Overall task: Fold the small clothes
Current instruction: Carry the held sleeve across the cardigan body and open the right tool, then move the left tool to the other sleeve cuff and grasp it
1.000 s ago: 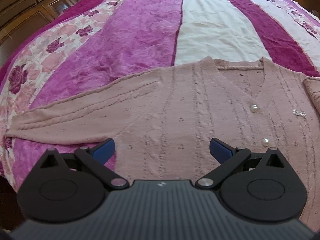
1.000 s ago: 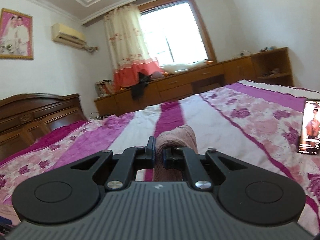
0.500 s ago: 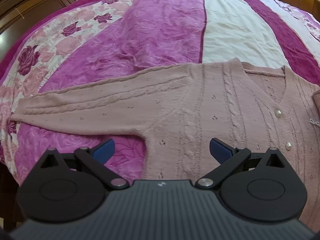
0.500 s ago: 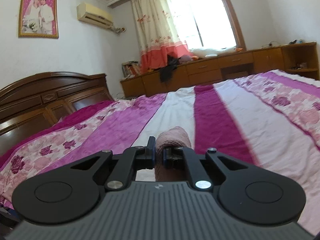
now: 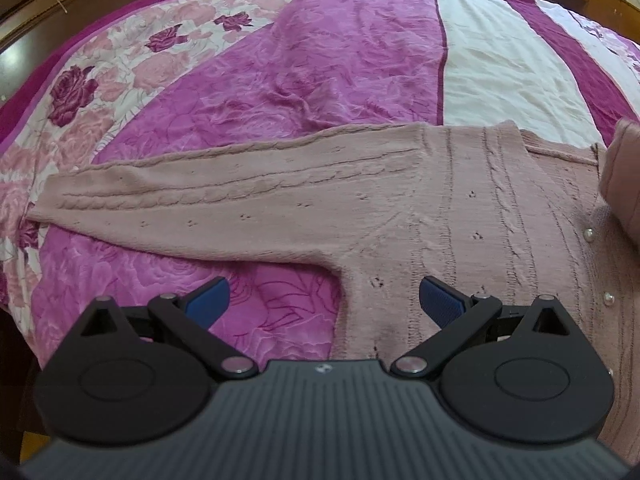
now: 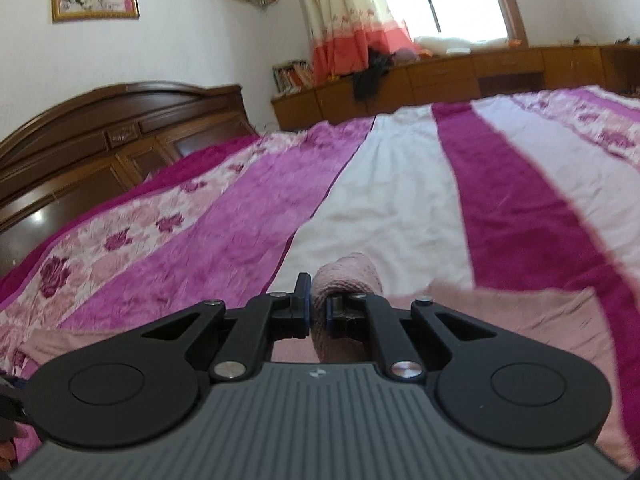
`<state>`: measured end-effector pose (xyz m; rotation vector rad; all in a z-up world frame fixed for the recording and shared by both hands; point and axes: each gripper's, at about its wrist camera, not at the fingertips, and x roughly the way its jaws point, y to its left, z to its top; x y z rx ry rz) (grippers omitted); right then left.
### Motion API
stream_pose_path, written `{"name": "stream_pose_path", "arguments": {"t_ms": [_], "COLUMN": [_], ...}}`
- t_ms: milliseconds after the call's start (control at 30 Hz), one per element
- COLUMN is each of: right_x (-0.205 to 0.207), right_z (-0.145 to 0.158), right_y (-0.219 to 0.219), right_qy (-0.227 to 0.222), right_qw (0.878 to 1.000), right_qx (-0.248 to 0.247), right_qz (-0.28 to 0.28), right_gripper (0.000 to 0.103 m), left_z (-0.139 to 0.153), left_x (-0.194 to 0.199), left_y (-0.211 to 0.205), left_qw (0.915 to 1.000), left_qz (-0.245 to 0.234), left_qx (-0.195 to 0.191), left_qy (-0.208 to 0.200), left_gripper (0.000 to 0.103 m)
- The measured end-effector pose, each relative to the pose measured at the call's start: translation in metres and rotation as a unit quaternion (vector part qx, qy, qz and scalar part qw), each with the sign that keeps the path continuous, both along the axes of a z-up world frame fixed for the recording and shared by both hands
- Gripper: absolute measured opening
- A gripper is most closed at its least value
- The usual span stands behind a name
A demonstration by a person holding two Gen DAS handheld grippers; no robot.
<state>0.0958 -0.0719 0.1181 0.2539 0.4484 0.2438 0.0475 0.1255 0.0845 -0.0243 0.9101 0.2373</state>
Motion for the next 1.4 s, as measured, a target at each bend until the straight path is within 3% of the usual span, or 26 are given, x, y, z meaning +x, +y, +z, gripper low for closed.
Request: {"name": "stream_pose_path", "arguments": {"t_ms": [533, 600, 700, 767, 867, 1133, 1400], "right_x": [0.021, 0.021, 0.019, 0.018, 0.011, -0.02, -0.059], "right_z": [-0.078, -0.085, -0.09, -0.088, -0.083, -0.065, -0.037], "right_y": [0.064, 0.067, 0.067, 0.067, 0.069, 0.06, 0.021], "right_qy": [0.102, 0.116, 0.122, 0.122, 0.122, 0.136, 0.131], "right_qw": [0.993, 0.991, 0.99, 0.989, 0.988, 0.986, 0.988], "right_qx": [-0.015, -0.013, 0.005, 0.015, 0.019, 0.036, 0.051], "right_qz": [0.062, 0.066, 0.076, 0.083, 0.089, 0.089, 0.068], "right_gripper": [0.009, 0.015, 0.035, 0.055, 0.065, 0.068, 0.068], "left_z": [-0.005, -0.006, -0.006, -0.006, -0.005, -0.001, 0.007], "left_x": [-0.001, -0.001, -0.002, -0.002, -0.003, -0.007, -0.008], "left_y": [0.019, 0.02, 0.021, 0.022, 0.022, 0.019, 0.002], "left_qw": [0.9999, 0.9998, 0.9998, 0.9998, 0.9998, 0.9997, 0.9991], "left_qz": [0.011, 0.012, 0.012, 0.012, 0.012, 0.007, -0.021], "left_qx": [-0.012, -0.014, -0.016, -0.017, -0.017, -0.02, -0.03], "left_qy": [-0.003, -0.003, -0.003, -0.004, -0.005, -0.011, -0.023], "left_gripper": [0.103, 0.103, 0.103, 0.103, 0.103, 0.103, 0.103]}}
